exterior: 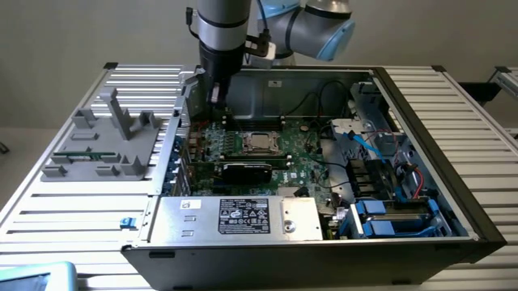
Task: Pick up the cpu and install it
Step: 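Install the first cpu locking lever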
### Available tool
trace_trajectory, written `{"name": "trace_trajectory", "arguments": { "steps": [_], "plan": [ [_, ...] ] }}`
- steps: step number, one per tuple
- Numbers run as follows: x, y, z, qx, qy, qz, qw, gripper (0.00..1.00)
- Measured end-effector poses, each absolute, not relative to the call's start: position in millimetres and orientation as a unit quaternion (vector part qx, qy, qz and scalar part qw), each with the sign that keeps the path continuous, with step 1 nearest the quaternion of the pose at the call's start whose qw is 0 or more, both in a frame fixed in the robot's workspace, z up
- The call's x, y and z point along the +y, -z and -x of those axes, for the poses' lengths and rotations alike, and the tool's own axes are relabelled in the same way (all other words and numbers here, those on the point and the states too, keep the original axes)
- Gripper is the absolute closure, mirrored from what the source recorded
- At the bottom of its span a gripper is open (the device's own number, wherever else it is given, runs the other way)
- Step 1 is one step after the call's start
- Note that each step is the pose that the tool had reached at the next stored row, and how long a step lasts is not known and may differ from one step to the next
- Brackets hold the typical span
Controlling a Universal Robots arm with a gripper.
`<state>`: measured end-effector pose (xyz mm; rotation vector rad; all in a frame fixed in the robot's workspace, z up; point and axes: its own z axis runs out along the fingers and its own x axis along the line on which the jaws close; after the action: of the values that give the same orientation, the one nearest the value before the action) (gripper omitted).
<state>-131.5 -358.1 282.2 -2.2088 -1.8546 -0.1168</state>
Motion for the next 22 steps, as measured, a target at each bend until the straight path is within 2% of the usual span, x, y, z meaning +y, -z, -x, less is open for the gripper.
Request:
{"name": "trace_trajectory", "arguments": {
  "steps": [22],
  "plan": [
    [-358.1, -276.7, 131.5, -0.483, 0.063, 0.865, 0.117, 0.88]
  ]
}}
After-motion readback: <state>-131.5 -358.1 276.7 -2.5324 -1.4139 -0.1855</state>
